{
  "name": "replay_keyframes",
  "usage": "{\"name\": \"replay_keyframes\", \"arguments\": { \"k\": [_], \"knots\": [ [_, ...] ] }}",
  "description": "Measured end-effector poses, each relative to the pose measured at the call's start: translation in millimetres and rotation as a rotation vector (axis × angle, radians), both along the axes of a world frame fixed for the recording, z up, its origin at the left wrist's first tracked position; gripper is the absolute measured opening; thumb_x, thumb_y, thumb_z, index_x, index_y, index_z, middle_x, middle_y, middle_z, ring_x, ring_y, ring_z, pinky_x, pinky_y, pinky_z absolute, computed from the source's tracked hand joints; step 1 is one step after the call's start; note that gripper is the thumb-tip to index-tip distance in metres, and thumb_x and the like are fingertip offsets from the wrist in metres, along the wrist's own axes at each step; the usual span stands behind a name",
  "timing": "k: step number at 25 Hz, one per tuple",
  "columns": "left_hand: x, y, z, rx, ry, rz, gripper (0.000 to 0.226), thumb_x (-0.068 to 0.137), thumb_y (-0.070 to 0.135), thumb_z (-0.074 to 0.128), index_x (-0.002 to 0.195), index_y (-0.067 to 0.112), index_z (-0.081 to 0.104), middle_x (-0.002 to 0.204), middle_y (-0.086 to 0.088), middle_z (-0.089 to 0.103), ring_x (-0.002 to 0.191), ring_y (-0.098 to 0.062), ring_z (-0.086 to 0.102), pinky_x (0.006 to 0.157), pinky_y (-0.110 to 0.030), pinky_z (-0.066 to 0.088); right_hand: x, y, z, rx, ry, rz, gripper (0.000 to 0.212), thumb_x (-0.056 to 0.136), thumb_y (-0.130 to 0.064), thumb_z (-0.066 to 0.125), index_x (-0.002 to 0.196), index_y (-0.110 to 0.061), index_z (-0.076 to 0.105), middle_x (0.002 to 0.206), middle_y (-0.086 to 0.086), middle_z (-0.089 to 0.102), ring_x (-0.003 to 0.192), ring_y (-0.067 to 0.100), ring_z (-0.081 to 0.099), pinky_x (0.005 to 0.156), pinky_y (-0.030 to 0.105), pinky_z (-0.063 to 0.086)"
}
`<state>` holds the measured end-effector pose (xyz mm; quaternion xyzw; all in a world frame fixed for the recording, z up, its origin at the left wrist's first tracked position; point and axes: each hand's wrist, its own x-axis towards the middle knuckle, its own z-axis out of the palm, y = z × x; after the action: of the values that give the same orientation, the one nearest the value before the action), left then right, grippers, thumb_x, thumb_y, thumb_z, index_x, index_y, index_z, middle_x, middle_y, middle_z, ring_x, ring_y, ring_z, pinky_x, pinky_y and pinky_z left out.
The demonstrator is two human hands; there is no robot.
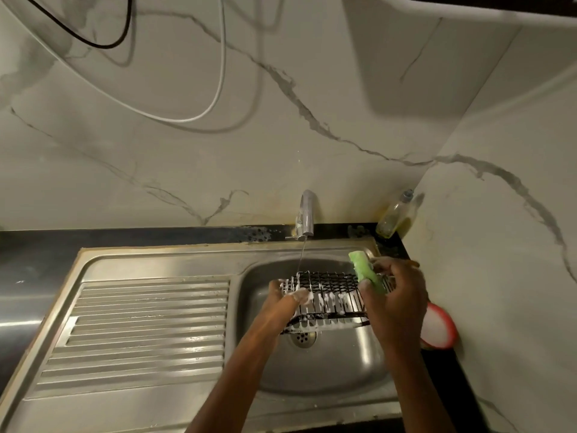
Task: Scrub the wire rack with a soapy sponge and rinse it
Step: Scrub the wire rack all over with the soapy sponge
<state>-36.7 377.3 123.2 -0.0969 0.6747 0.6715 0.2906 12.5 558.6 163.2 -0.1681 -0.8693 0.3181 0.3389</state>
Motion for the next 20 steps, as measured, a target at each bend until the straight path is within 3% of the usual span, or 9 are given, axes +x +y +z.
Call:
{"name": "replay_keyframes", "arguments": {
  "k": [3,6,9,11,14,17,20],
  "knots": [
    [-0.9,1.5,-1.4,-0.042,0.021,-0.04,0.051,0.101,0.035,0.061,0.14,0.024,0.03,0.146,-0.012,0.041,0.117,-0.021,0.045,0.093,-0.039,0.04,-14.6,2.0,-15.0,0.084,-0.103,-0.054,0.031,0.068,0.008,0.074,0.097,-0.004,0.068,0.095,0.011,0.069,0.088,0.03,0.065,0.07,0.016,0.035],
    [2.7,9.3,0.2,-0.118,0.024,-0.039,0.04,0.101,0.034,0.059,0.132,0.02,0.038,0.136,-0.009,0.053,0.113,-0.021,0.056,0.09,-0.04,0.048,-7.7,-48.6,-25.0,0.218,-0.166,0.095,0.041,0.072,0.001,0.061,0.11,-0.011,0.07,0.1,0.005,0.069,0.089,0.022,0.066,0.067,0.023,0.05],
    [0.3,7.0,1.1,-0.117,0.018,-0.015,0.049,0.102,0.034,0.058,0.142,0.017,0.034,0.135,-0.007,0.052,0.113,-0.02,0.055,0.09,-0.039,0.048,1.6,-54.1,-30.9,0.338,-0.113,0.222,0.046,0.066,0.002,0.066,0.109,-0.012,0.076,0.097,0.004,0.068,0.083,0.02,0.065,0.053,0.028,0.056],
    [0.8,2.2,-0.9,-0.145,0.045,-0.029,0.052,0.102,0.037,0.058,0.143,0.019,0.03,0.141,-0.013,0.048,0.118,-0.024,0.05,0.094,-0.04,0.044,-0.5,-26.2,-32.8,0.334,-0.139,0.111,0.046,0.06,0.01,0.075,0.103,-0.006,0.076,0.096,0.009,0.069,0.082,0.026,0.067,0.057,0.031,0.059],
    [1.9,-1.4,-3.7,-0.132,0.052,-0.003,0.048,0.104,0.038,0.055,0.141,0.021,0.031,0.147,-0.016,0.045,0.121,-0.024,0.049,0.098,-0.042,0.042,-4.7,-13.1,-33.8,0.217,-0.141,-0.065,0.044,0.061,0.018,0.074,0.101,-0.001,0.076,0.094,0.013,0.071,0.079,0.026,0.069,0.068,0.015,0.048],
    [-2.7,5.4,-2.8,-0.13,0.072,-0.01,0.046,0.102,0.035,0.057,0.137,0.017,0.034,0.129,-0.004,0.052,0.11,-0.016,0.053,0.091,-0.037,0.044,-5.9,-63.7,-30.2,0.107,-0.059,0.053,0.037,0.076,0.006,0.061,0.108,-0.004,0.075,0.1,0.007,0.07,0.088,0.018,0.066,0.071,0.012,0.047],
    [-3.9,8.5,-0.6,-0.115,0.055,0.006,0.046,0.101,0.035,0.058,0.136,0.015,0.036,0.119,0.0,0.054,0.103,-0.01,0.054,0.083,-0.035,0.048,0.4,-61.1,-31.2,0.208,0.027,0.23,0.034,0.077,0.0,0.055,0.103,-0.005,0.077,0.101,0.005,0.07,0.094,0.016,0.064,0.076,0.018,0.054]
  ]
}}
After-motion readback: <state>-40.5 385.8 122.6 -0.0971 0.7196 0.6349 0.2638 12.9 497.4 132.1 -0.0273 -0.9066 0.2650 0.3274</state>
